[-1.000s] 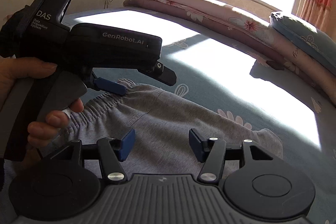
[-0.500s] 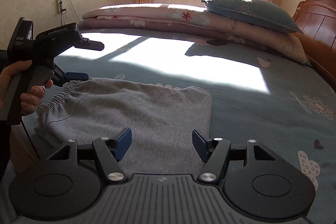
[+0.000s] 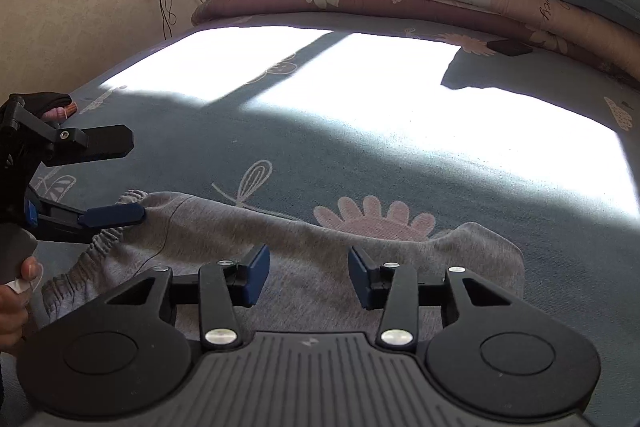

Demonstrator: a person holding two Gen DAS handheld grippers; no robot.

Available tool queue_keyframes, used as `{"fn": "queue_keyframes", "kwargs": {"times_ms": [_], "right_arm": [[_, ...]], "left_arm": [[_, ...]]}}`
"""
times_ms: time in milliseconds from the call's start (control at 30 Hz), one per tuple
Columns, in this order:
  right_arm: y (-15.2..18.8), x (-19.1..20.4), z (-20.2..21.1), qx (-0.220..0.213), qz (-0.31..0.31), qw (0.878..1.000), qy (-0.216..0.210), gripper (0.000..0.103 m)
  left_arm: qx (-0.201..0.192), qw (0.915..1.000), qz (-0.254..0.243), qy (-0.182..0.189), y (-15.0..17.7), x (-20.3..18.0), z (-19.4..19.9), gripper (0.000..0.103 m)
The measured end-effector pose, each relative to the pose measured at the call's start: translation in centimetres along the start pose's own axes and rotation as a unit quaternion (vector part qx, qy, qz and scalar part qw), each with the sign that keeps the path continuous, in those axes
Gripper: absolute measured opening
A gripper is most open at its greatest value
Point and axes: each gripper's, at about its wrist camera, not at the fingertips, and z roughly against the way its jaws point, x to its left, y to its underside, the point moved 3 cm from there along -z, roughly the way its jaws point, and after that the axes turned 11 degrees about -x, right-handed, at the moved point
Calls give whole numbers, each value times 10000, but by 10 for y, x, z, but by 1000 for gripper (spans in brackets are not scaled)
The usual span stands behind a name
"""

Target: Fold clothes

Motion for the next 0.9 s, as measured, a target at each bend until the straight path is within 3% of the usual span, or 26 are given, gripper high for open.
{"fn": "queue_keyframes", "kwargs": {"times_ms": [67,200,367,600,733,833,900], "right_arm": [[-9,-1,-6,234,-130,9996,-43,29],[-36,-3,-19,634,-479,9968,-75,28],[-55,15,-47,1119,-472,9924,-178,29],[-36,32,-105,1895,-517,9792,-509,29],[-36,35,-122,1939,-317,9787,-601,30],[-54,28,-103,1677,-219,9834,-652,31],[-61,17,-87,1582,-217,9856,-563,38]], "left_arm": [[-25,10000,-23,2,-1,-4,1,102],[32,9999,4,-99,-4,-14,-1,102],[462,9974,-161,-529,-7,-11,-1,102],[990,9917,171,-804,-12,18,-1,102],[951,9915,90,-879,-16,5,4,102],[913,9922,-239,-809,-22,-14,-2,102],[987,9909,-446,-800,-23,-25,-10,102]]}}
